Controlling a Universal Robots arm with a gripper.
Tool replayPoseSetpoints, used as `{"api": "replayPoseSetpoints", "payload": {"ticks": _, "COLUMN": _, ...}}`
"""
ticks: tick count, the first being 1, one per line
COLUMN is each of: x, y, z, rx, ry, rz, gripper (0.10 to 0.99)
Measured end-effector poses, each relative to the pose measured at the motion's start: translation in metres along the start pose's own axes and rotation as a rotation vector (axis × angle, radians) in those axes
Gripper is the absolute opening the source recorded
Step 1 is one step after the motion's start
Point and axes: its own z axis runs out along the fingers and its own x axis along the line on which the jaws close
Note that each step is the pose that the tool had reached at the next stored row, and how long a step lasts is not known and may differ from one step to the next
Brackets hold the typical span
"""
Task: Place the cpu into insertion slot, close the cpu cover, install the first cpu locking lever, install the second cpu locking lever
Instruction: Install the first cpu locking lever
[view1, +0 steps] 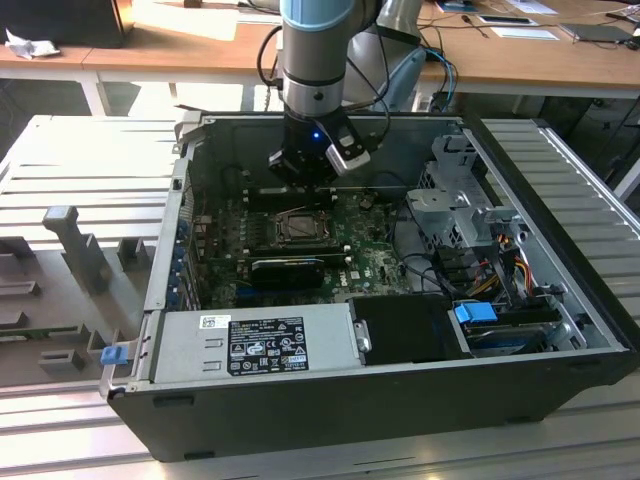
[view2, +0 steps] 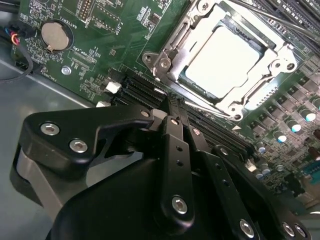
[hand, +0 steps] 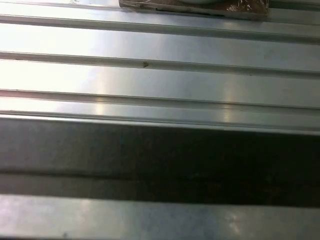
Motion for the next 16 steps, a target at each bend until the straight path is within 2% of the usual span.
{"api": "replayPoseSetpoints", "payload": {"ticks": 5, "x": -0.0014, "y": -0.0006, "z": 0.0069, "rx": 0.0, "ry": 0.0, "rz": 0.0, "gripper": 0.106}}
{"api": "replayPoseSetpoints", "payload": {"ticks": 8, "x": -0.002, "y": -0.0009, "z": 0.0101, "rx": 0.007, "ry": 0.0007, "rz": 0.0, "gripper": 0.106}}
{"api": "replayPoseSetpoints", "payload": {"ticks": 11, "x": -0.0021, "y": -0.0009, "z": 0.0111, "rx": 0.019, "ry": 0.0008, "rz": -0.001, "gripper": 0.106}}
{"api": "replayPoseSetpoints", "payload": {"ticks": 16, "x": -0.0019, "y": -0.0013, "z": 0.0133, "rx": 0.021, "ry": 0.0014, "rz": -0.001, "gripper": 0.106}}
